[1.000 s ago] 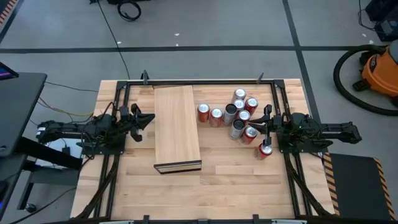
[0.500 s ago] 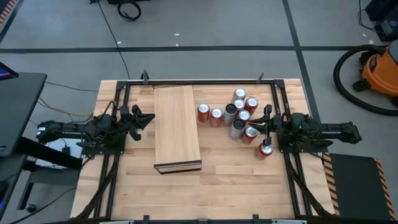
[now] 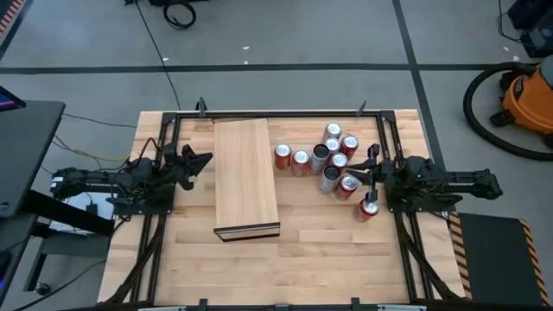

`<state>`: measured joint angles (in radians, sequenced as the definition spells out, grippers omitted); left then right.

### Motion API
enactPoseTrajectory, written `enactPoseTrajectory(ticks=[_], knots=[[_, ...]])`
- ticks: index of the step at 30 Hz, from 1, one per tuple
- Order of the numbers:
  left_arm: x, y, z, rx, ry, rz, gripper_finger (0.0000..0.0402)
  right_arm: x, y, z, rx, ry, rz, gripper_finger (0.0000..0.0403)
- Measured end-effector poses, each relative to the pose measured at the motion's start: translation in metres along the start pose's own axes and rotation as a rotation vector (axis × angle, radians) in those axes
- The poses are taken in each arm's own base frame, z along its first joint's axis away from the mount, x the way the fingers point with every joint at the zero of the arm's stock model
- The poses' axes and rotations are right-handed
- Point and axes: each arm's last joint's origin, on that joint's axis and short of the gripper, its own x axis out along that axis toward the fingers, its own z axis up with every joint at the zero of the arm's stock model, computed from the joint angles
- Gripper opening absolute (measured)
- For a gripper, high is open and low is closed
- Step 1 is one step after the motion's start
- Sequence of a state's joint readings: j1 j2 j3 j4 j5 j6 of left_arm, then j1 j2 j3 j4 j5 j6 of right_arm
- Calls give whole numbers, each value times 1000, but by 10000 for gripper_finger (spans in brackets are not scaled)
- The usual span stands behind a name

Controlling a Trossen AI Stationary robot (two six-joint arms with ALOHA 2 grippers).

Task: Place canned beverage on shelf
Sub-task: Put the left orange soda can on the shelf

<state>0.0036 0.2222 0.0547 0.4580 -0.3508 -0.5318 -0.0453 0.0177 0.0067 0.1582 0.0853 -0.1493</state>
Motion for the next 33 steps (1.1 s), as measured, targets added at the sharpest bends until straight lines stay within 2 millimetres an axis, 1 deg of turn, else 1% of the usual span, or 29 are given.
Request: enactPoseTrajectory(ticks=[3,6,9,12,17,22,27,30,33], knots=[[0,-1,1,-16,-10,-10,43,0,0,4,65,-40,-1,57],[3,-8,6,-9,14,-95,43,0,-2,8,158,-82,-29,57],[12,-18,13,1,101,-129,43,-1,-3,11,211,-110,-68,57],[28,-28,18,31,167,-91,43,-1,-5,14,231,-143,-107,57],[61,-45,23,96,297,-18,46,-2,-6,16,359,-177,-109,57],[98,-60,21,169,444,55,76,0,-6,15,377,-148,-108,57],[134,-75,21,289,574,97,123,5,-5,10,332,-94,-114,57],[157,-83,24,359,665,135,151,6,-6,13,251,-121,-127,57],[179,-87,28,431,767,182,177,7,-7,14,216,-125,-139,57]])
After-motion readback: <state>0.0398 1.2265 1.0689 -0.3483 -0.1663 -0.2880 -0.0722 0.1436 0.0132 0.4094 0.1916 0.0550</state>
